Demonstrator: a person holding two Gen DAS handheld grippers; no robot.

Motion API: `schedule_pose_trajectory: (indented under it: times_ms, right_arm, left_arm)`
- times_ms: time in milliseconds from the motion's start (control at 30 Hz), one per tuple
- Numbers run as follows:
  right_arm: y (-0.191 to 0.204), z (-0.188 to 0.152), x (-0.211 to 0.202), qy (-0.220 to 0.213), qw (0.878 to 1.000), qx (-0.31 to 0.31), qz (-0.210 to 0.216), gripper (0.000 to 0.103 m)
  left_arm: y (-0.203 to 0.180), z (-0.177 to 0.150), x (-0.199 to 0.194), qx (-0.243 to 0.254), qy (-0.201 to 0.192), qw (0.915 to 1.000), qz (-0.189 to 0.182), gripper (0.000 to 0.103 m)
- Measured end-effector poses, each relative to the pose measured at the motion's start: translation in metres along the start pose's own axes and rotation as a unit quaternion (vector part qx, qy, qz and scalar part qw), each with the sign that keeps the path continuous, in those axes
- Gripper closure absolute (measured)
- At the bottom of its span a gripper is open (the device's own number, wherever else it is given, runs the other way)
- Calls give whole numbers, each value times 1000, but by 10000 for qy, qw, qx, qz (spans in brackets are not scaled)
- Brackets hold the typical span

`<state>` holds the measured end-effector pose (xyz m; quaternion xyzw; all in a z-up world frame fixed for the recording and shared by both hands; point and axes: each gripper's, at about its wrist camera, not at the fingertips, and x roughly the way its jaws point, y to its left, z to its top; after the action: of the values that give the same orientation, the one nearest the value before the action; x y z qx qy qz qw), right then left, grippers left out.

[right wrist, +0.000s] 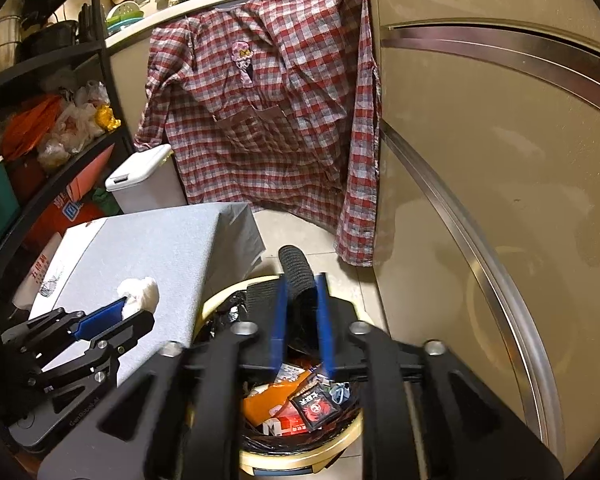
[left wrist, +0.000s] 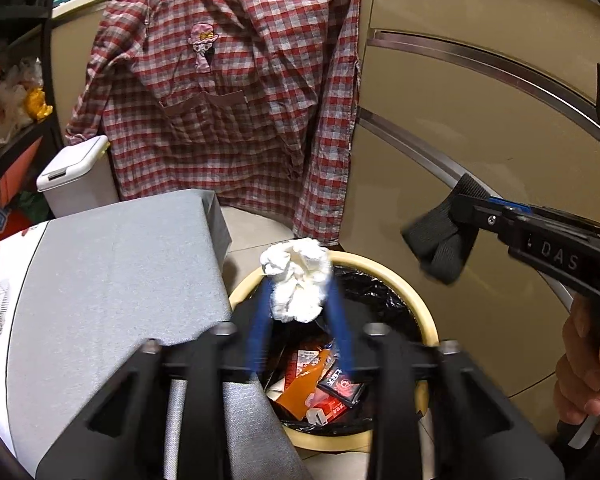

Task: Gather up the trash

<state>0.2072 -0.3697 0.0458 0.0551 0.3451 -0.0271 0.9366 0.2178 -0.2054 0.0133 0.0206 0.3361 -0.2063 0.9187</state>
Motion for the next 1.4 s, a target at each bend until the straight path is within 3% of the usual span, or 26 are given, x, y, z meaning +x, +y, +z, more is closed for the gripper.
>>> schedule_pose_trajectory:
  times_ms: [33, 500, 767, 867, 1000, 1100, 1233, 1333, 1400]
  right_arm:
    - [-1, 0, 1, 7, 10000, 21, -1, 64]
    - [0, -1, -6, -150, 9998, 97, 59, 56]
    - [12, -12, -47, -571, 9980, -130, -229, 34]
    - [11, -23, -72, -780, 9965, -67, -291, 19]
    - [9, -47, -103, -1068, 9937, 35, -324, 4]
    - [7, -73, -114, -1034, 9940, 141, -339, 5]
    - [8, -86, -123, -915, 9947, 178, -425, 5]
    - [9, -99, -139, -980, 9938, 223, -475, 5]
    - [13, -113, -146, -964, 9936, 182, -566, 5]
  left_arm:
    - [1, 0, -1, -12, -46, 10000, 10, 52]
    - [14, 3, -18, -109, -170, 9998, -37, 52]
    - [42, 0, -62, -411, -510, 9972, 347, 36]
    - [53, -5, -79, -568, -613, 9955, 441, 32]
    - [53, -21, -105, -591, -774, 9935, 596, 19]
    - [39, -36, -123, -357, -809, 9934, 737, 15]
    - [39, -49, -148, -799, -710, 9914, 750, 12]
    - [38, -61, -167, -948, -555, 9875, 1129, 12]
    - [37, -72, -178, -994, -560, 9863, 1195, 11]
